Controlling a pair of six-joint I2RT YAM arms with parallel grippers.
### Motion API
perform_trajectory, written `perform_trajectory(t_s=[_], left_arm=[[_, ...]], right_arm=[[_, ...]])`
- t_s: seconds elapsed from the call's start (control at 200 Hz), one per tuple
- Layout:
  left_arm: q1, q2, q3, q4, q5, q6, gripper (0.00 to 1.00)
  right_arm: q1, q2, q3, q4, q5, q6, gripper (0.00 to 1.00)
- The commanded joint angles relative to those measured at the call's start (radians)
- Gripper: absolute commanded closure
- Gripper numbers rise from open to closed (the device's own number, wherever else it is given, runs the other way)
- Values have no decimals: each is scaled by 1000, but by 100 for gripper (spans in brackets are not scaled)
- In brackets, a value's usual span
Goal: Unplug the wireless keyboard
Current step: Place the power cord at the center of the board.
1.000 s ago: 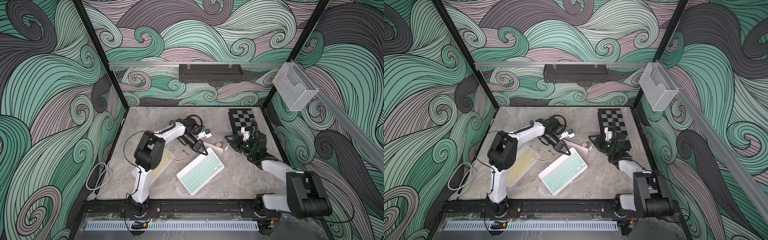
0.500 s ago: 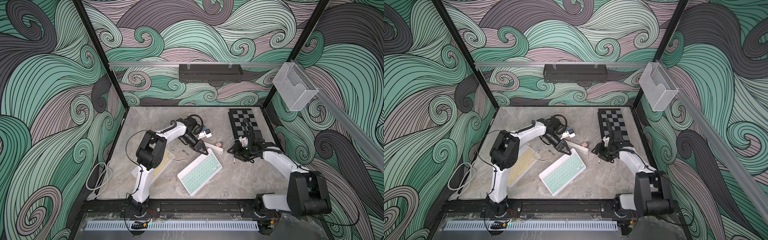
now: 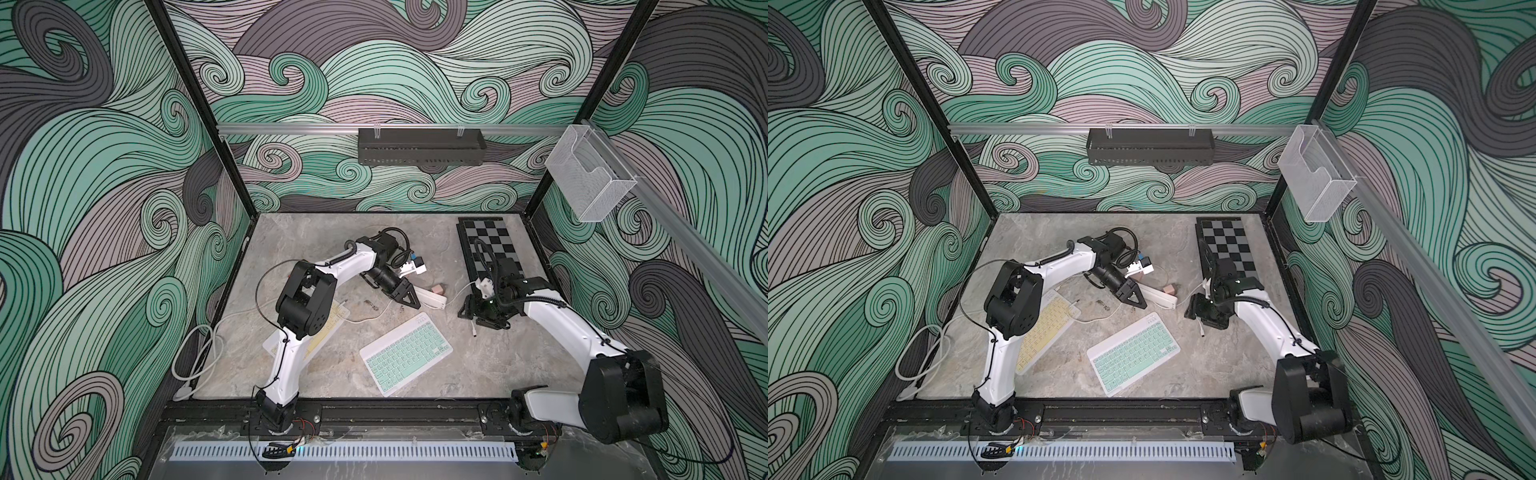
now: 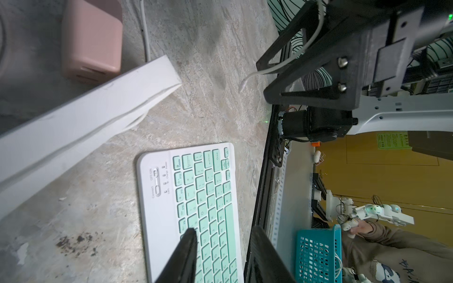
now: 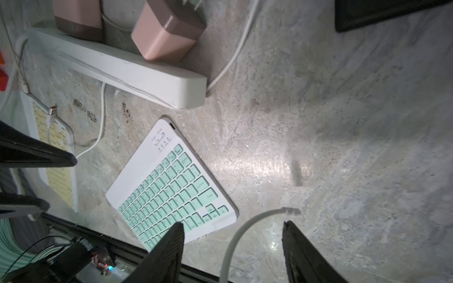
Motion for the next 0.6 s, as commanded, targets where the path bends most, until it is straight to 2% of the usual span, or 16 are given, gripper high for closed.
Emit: perform_trajectory(t_s=[0.0,0.075,0.185,0.225,0.345,0.375,0.46,0.545,0.595], left_arm=[[-1,-8,13,48,-22,-40,62],[11,-33,11,80,-62,-99,61],[53,-76,8,132,-126,-224,59],[70,-94,0,150,-152,-269,57],[107,-141,-15,162,-272,-361,54],[115,-149,-17,159,-297,-377,53],[137,-164,-19,140,-360,-415,51],[161,-173,-16,106,-439,-458,49],[177,-172,-14,97,-455,-485,47]], right_arm=[[-20,-14,-81,105,-263,162,36],[27,-2,-43,136,-304,199,36],[27,58,10,148,-379,217,36],[25,77,34,141,-334,191,35],[34,193,162,22,-62,16,35],[36,238,195,-1,-32,-10,35],[37,294,236,5,-136,-11,36],[59,274,235,86,-267,57,36],[82,253,233,147,-301,79,36]])
